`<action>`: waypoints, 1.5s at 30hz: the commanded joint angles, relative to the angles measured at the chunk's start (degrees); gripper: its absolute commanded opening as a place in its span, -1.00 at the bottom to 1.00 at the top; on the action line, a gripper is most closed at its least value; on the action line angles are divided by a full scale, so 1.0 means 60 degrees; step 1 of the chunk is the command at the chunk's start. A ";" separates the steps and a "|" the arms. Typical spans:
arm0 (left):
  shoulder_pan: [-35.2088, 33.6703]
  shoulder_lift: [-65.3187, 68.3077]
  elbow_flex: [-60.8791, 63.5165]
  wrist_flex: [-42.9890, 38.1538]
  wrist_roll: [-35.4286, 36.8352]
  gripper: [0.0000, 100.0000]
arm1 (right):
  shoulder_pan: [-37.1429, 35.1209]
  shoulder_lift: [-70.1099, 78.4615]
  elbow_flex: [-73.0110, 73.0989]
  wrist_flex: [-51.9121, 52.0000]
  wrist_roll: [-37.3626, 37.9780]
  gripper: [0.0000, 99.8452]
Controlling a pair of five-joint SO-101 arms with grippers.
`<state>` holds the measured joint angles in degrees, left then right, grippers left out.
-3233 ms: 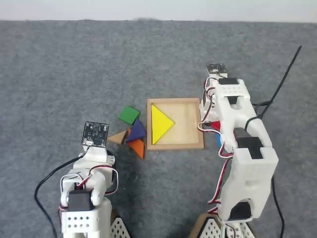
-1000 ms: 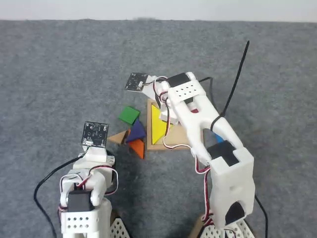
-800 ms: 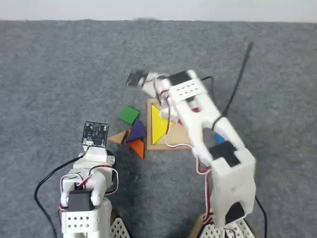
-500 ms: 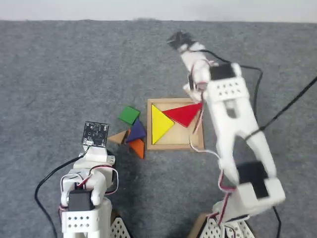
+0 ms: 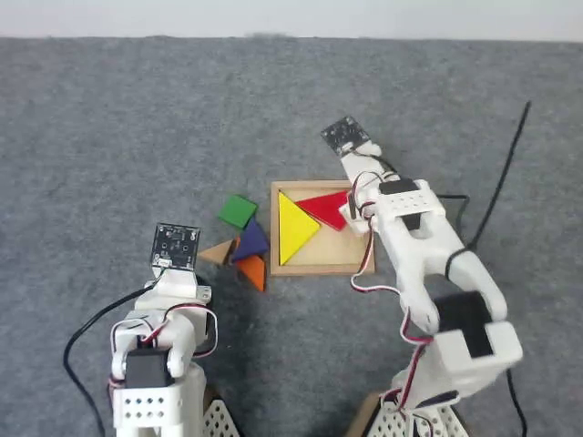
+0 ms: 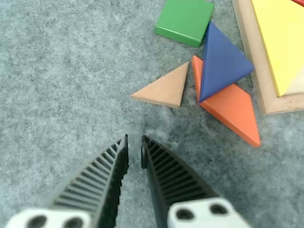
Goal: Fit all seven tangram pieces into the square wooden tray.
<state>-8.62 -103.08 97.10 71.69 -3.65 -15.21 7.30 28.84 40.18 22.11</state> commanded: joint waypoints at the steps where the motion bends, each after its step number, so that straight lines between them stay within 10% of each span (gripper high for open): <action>1: -0.0059 -0.0088 -0.0110 0.0044 -0.0059 -0.91 | -0.0227 0.0212 -0.0542 -0.0139 -0.0088 -0.99; 29: -0.0059 -0.0088 -0.0110 0.0044 -0.0059 -0.91 | -0.0403 -0.0579 -0.0850 0.0344 -0.0601 -0.98; 45: -0.0059 -0.0088 -0.0110 0.0044 -0.0059 -0.91 | 0.0989 -0.7114 0.5407 0.0564 -0.0864 -0.98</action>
<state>-8.62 -103.08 97.10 71.69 -3.65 -11.34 -27.96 57.23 41.76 17.71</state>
